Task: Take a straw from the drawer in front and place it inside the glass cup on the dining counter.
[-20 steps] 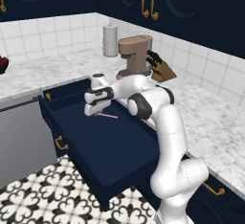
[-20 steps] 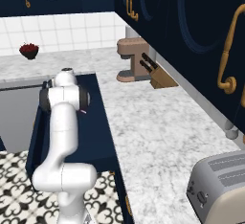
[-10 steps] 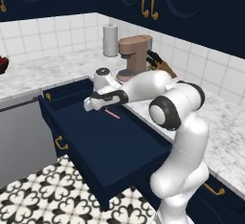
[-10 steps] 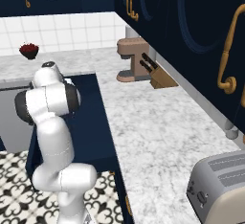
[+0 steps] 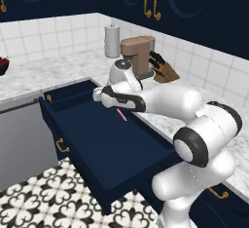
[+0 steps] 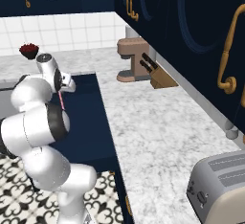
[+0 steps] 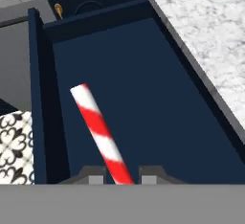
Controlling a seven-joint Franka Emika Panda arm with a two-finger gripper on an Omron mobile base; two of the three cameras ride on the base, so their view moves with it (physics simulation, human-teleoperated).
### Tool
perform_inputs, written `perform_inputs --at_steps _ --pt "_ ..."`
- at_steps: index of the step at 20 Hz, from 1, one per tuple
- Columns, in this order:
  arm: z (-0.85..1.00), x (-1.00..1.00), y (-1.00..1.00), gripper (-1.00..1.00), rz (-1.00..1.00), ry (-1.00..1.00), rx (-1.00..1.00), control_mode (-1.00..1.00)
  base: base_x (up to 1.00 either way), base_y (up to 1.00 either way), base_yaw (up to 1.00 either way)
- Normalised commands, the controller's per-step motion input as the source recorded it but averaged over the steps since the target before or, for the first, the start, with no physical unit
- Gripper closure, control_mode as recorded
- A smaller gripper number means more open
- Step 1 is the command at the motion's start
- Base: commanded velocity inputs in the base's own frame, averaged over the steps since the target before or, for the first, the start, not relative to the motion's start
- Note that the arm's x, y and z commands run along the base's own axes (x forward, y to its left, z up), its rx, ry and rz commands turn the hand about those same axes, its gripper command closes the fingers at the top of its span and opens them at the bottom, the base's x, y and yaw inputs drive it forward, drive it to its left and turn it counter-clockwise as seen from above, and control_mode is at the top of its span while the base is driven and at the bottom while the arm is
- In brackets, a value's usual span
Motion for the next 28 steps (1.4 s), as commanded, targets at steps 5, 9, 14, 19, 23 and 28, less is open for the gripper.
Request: perform_inputs --at_steps 5,9,14,19,23,28 --pt "0.78 -0.61 -0.43 1.0 -0.18 0.0 0.04 -1.0 0.0 0.0 0.0" --pt "0.36 -0.63 -0.48 1.0 -0.15 0.0 0.0 -1.0 0.0 0.0 0.0" --pt "0.01 -0.43 -0.24 1.0 -0.03 -0.02 0.0 1.0 -0.4 -0.14 0.0" --pt "0.0 0.0 0.0 1.0 0.0 0.0 0.0 1.0 -1.0 -0.11 0.02" --pt "0.0 0.0 0.0 1.0 0.0 0.0 0.0 1.0 -0.9 0.56 0.58" --pt "0.0 0.0 0.0 1.0 0.0 0.0 0.0 1.0 -0.44 0.94 0.77"
